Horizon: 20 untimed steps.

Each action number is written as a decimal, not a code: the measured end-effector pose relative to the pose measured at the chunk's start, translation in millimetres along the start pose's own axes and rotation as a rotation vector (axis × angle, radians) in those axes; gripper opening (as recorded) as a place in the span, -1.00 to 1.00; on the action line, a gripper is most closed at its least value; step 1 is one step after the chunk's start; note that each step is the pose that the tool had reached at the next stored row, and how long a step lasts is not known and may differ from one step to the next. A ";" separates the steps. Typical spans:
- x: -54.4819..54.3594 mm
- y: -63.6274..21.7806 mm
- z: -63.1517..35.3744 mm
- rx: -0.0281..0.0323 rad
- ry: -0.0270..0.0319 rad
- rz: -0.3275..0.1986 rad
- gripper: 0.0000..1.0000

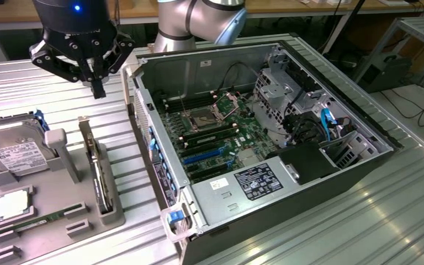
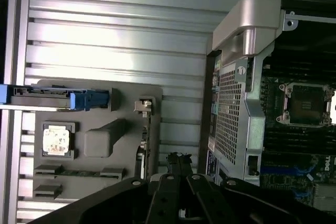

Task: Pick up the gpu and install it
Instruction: 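Reach for the gpu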

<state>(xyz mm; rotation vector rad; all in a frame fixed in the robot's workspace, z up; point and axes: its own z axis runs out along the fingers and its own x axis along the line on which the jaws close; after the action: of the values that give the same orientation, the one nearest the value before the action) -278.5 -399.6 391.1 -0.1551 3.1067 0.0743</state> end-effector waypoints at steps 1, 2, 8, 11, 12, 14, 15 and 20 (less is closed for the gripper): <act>-0.1 0.0 0.0 -0.0011 0.0018 -0.038 -0.79; -4.0 -0.3 -0.2 -0.0013 0.0021 -0.042 -0.79; -16.7 -1.6 -0.5 -0.0014 0.0020 -0.042 -0.79; -18.1 -1.7 -0.5 -0.0013 0.0020 -0.042 -0.79; -18.6 -1.8 -0.5 -0.0013 0.0020 -0.041 -0.79; -19.5 -1.9 -0.4 -0.0014 0.0019 -0.041 -0.79; -20.3 -1.9 -0.4 -0.0013 0.0020 -0.041 -0.79; -20.7 -2.0 -0.4 -0.0013 0.0020 -0.041 -0.79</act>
<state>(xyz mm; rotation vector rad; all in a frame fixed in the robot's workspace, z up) -257.7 -399.6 392.2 -0.2184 3.1039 0.0752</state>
